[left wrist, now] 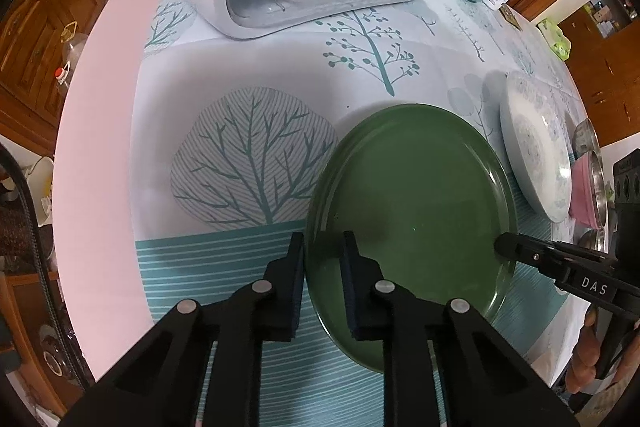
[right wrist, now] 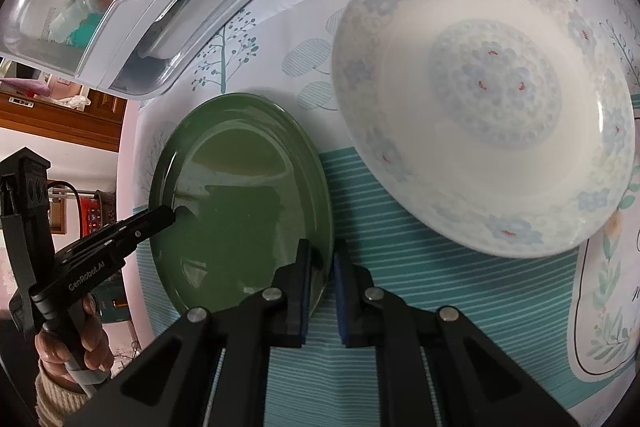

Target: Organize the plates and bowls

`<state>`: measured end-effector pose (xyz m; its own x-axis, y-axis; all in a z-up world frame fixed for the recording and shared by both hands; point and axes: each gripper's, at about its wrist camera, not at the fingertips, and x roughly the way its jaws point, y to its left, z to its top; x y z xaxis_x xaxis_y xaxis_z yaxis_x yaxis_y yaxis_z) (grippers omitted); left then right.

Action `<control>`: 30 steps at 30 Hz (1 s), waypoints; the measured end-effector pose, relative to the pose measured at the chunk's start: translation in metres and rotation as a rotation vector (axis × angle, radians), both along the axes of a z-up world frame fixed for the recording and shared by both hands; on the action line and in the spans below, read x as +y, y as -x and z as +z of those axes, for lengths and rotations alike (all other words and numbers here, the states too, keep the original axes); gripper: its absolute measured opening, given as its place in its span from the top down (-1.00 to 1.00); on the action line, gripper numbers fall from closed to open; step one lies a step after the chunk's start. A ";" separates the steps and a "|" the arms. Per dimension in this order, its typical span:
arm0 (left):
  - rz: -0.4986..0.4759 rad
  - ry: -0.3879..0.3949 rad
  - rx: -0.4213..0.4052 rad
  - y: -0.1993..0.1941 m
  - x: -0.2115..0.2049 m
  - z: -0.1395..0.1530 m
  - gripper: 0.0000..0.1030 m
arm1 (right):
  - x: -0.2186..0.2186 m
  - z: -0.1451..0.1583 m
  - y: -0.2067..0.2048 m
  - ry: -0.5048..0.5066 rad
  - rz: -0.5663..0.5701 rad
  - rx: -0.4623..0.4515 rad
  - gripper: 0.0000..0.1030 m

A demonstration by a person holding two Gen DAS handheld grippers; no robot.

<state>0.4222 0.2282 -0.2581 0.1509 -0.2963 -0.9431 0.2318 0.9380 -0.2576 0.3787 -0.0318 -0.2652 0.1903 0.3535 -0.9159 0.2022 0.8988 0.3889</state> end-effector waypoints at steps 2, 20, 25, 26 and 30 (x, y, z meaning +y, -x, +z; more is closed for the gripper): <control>-0.001 0.009 0.008 0.002 0.002 0.000 0.78 | -0.001 0.001 0.002 0.009 0.005 0.002 0.81; -0.025 0.073 -0.030 0.079 0.009 0.060 0.80 | 0.000 0.043 0.055 0.004 0.089 -0.041 0.81; -0.017 0.076 -0.051 0.127 -0.002 0.085 0.80 | -0.009 0.064 0.094 0.000 0.117 -0.064 0.81; -0.011 0.082 -0.053 0.140 -0.005 0.090 0.80 | -0.012 0.067 0.102 -0.002 0.121 -0.066 0.81; 0.028 0.105 -0.057 0.185 -0.018 0.104 0.80 | -0.025 0.078 0.138 -0.010 0.143 -0.076 0.81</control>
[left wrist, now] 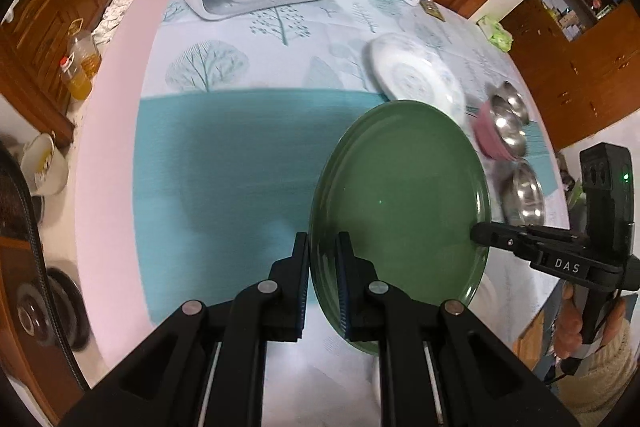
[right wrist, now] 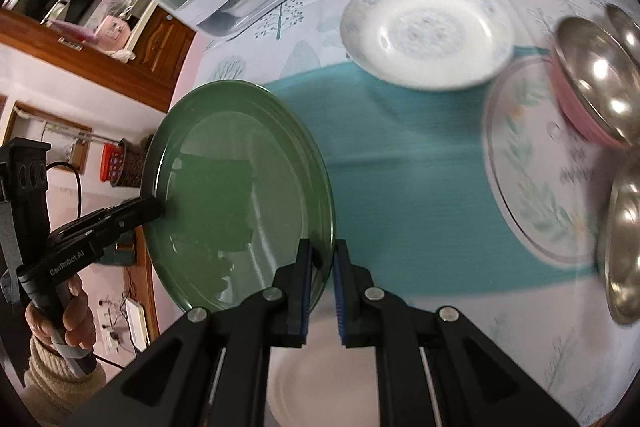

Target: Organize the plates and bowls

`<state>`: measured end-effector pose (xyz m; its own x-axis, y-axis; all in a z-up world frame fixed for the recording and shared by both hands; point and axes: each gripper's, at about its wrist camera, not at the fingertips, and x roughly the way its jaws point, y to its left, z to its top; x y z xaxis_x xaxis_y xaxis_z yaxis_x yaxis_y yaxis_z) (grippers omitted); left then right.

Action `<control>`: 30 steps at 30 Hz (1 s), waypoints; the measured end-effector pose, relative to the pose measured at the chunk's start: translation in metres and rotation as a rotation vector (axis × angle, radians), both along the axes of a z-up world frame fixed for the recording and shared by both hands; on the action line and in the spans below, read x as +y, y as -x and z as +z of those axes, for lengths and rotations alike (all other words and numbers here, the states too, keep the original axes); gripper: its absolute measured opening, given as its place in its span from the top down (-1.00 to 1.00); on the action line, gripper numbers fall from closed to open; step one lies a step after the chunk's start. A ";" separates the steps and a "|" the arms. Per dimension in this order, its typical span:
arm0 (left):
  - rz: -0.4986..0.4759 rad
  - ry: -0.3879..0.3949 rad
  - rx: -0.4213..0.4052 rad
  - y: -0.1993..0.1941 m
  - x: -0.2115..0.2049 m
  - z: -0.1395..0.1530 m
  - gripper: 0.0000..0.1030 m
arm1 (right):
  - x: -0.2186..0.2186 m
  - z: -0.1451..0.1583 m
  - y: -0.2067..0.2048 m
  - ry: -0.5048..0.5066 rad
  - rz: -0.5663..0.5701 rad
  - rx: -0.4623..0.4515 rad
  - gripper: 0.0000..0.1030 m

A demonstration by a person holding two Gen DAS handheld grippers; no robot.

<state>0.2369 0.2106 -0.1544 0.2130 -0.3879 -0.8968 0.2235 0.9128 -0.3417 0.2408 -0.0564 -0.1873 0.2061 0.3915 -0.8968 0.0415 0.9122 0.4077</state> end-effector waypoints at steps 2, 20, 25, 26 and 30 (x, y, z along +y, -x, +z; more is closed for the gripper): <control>0.015 0.005 -0.003 0.019 -0.007 0.004 0.80 | -0.008 0.004 0.019 -0.008 0.017 -0.004 0.81; 0.064 0.014 0.085 0.166 -0.090 -0.032 0.80 | -0.091 0.001 0.146 0.061 0.096 -0.020 0.81; 0.084 -0.026 0.108 0.180 -0.093 -0.052 0.80 | -0.089 -0.024 0.157 0.062 0.120 0.028 0.81; 0.088 -0.031 0.112 0.182 -0.092 -0.056 0.80 | -0.087 -0.031 0.159 0.067 0.127 0.042 0.81; 0.107 -0.047 0.133 0.182 -0.088 -0.071 0.80 | -0.079 -0.044 0.162 0.091 0.154 0.062 0.81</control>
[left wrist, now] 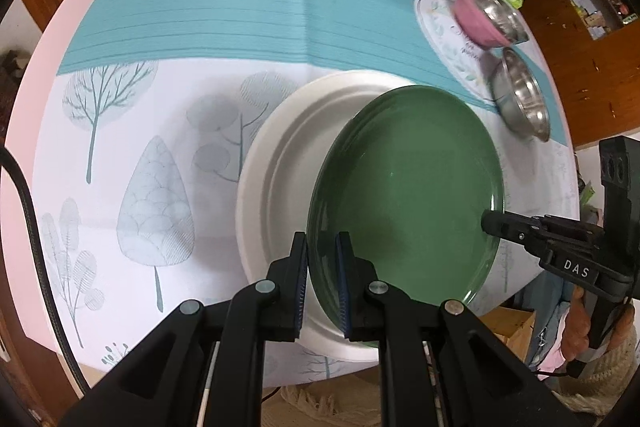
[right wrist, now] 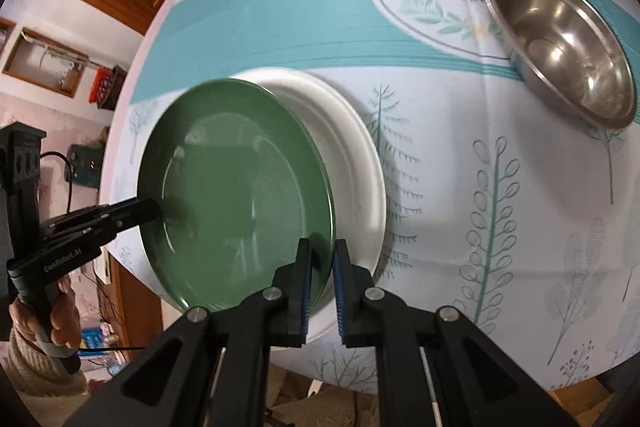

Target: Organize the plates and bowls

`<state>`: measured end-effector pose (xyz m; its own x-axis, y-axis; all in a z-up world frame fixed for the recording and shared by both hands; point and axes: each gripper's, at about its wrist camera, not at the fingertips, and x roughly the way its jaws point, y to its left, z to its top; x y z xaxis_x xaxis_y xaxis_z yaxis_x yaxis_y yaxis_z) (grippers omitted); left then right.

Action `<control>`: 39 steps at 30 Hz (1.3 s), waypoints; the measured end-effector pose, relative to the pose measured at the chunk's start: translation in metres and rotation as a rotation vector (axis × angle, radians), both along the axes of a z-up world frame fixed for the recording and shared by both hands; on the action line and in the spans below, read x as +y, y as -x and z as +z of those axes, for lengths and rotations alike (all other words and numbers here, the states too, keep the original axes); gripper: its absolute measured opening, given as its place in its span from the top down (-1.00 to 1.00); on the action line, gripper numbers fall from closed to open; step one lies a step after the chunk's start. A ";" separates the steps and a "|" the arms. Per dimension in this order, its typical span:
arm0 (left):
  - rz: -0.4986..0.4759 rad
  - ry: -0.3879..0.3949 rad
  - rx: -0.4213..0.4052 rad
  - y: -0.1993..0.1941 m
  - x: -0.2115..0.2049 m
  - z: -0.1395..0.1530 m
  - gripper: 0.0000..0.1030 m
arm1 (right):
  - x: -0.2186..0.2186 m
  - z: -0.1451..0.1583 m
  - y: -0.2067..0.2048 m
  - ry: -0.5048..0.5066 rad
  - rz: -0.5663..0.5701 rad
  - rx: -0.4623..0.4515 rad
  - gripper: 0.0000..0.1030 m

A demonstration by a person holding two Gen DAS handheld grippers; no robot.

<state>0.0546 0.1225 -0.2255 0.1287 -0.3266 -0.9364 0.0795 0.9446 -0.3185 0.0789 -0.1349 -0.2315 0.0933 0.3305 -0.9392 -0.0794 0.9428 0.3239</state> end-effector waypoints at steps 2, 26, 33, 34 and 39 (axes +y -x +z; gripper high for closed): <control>0.006 -0.004 0.004 -0.002 -0.001 -0.005 0.80 | 0.003 -0.005 -0.001 0.010 0.007 0.004 0.80; -0.025 -0.014 0.026 -0.012 -0.010 -0.017 0.31 | 0.021 -0.013 -0.008 0.093 0.025 0.014 0.70; -0.051 -0.038 -0.100 -0.010 -0.015 0.019 -0.03 | 0.018 0.007 -0.006 0.125 0.037 -0.060 0.53; -0.054 -0.042 -0.115 -0.010 -0.016 0.025 -0.04 | 0.018 0.009 -0.006 0.126 0.040 -0.067 0.53; -0.063 -0.055 -0.170 -0.008 -0.022 0.044 -0.17 | 0.020 0.020 -0.003 0.121 0.051 -0.095 0.53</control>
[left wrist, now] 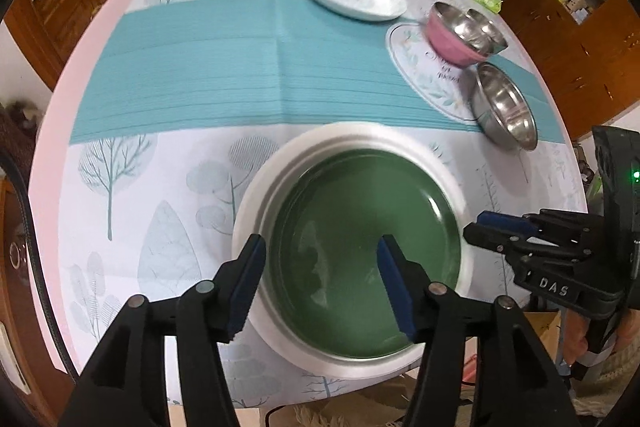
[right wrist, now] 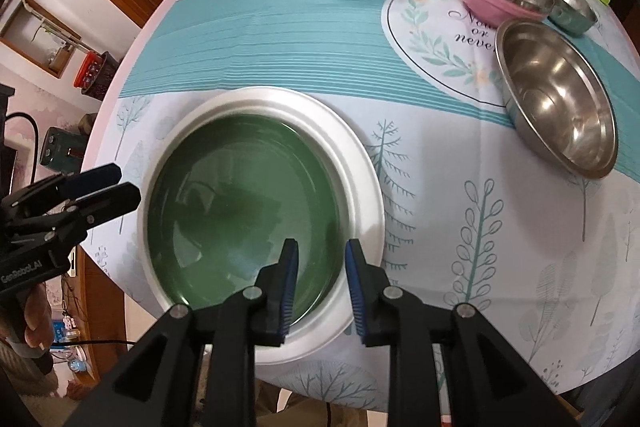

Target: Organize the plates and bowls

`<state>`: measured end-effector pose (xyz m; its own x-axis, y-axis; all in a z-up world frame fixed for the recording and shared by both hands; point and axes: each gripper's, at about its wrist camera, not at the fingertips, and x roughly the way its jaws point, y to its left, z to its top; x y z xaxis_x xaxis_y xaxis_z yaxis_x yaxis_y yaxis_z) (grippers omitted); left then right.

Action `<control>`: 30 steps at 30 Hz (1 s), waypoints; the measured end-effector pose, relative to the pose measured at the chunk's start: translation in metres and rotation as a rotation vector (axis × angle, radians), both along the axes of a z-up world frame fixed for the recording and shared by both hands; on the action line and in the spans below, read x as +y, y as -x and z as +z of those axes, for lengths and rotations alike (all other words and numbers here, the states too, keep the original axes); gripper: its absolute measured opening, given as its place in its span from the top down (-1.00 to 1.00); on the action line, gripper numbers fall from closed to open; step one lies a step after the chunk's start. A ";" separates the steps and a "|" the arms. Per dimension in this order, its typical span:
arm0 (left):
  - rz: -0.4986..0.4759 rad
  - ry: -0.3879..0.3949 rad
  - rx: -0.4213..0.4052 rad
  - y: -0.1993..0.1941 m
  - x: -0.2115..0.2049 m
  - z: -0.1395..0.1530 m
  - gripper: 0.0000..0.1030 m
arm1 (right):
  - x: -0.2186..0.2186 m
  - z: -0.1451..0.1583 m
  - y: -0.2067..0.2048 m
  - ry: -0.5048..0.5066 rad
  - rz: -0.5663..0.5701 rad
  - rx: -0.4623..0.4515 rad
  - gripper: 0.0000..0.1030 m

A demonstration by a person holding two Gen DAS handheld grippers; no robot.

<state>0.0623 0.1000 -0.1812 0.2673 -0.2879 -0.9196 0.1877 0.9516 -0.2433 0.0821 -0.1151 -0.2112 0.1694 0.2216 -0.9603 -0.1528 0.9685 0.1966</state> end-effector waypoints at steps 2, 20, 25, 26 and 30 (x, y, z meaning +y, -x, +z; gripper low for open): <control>-0.004 -0.011 -0.023 0.002 -0.003 0.006 -0.20 | 0.002 0.003 0.002 -0.001 0.010 -0.010 0.53; 0.009 -0.032 -0.191 0.021 -0.032 0.099 -0.47 | -0.017 0.068 0.031 -0.041 0.084 -0.148 0.53; 0.022 -0.040 -0.298 0.021 -0.042 0.153 -0.57 | -0.034 0.104 0.032 -0.036 0.092 -0.231 0.53; 0.021 -0.046 -0.322 0.020 -0.044 0.164 -0.58 | -0.038 0.114 0.031 -0.041 0.094 -0.250 0.52; 0.022 -0.095 -0.412 0.017 -0.049 0.202 -0.74 | -0.053 0.144 0.025 -0.049 0.087 -0.313 0.29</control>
<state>0.0456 0.0511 0.0205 0.6233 -0.1966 -0.7569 0.2299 0.9712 -0.0629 0.0572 -0.1681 -0.0671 0.4332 0.2935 -0.8522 -0.2954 0.9395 0.1734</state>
